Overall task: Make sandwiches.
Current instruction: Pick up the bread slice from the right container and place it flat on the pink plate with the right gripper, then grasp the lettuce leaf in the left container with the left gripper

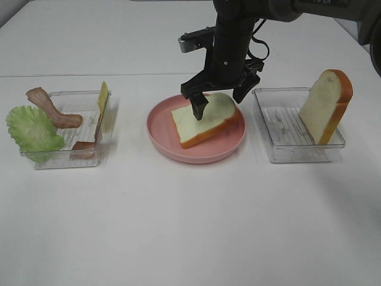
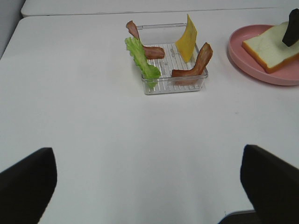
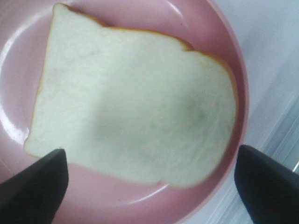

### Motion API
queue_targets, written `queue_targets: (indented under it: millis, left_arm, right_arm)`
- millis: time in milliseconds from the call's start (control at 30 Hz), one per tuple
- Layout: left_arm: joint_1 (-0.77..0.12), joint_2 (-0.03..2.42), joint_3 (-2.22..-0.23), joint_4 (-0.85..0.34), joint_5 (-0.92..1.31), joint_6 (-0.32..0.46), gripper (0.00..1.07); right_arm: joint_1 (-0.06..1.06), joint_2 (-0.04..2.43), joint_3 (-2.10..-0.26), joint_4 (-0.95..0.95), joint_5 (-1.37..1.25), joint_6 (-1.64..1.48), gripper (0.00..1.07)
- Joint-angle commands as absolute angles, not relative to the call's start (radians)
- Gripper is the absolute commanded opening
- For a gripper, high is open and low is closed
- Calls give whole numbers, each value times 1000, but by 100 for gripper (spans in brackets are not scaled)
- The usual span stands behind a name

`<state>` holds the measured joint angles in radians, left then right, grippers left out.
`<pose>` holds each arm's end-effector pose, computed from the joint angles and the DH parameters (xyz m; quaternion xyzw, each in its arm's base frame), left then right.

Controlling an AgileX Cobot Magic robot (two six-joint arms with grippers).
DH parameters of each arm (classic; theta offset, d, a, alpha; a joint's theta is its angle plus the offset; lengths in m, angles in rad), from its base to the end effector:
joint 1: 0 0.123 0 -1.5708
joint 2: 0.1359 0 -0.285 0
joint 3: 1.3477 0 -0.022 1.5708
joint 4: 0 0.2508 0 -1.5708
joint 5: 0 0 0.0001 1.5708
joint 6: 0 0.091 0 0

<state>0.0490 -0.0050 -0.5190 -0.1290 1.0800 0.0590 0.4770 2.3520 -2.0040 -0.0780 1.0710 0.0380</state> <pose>-0.0085 -0.0108 0.2815 0.0081 0.8502 -0.0360 0.5252 0.4433 0.2221 0.1647 -0.2302 0.9652 -0.0047 0.1244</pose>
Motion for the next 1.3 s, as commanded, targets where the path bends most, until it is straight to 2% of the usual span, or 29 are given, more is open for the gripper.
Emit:
queue_targets:
  millis: [33, 333, 667, 833, 1067, 1200, 1267, 1300]
  left_arm:
    - [51, -18, -517, -127, 1076, 55, 101]
    - [51, -18, -517, -127, 1076, 55, 101]
    - [51, -18, -517, -127, 1076, 55, 101]
    - [51, -18, -517, -127, 1076, 55, 101]
    - [51, -18, -517, -127, 1076, 55, 101]
    - [51, -18, -517, -127, 1076, 55, 101]
    - [51, -18, -517, -127, 1076, 55, 101]
    - [51, -18, -517, -127, 1076, 55, 101]
  right_arm:
    - [477, 2352, -2007, -82, 1100, 0, 94]
    - [477, 2295, -2007, -101, 1120, 0, 94]
    - [476, 2087, -2051, -146, 1332, 0, 94]
    - [474, 1986, -2028, -143, 1332, 0, 93]
    - [474, 1777, -1889, -242, 1332, 37, 93]
    - [474, 1619, -1710, -360, 1332, 100, 92]
    - [474, 1593, -1677, -377, 1332, 113, 92]
    - [474, 1528, -1596, -406, 1332, 140, 92]
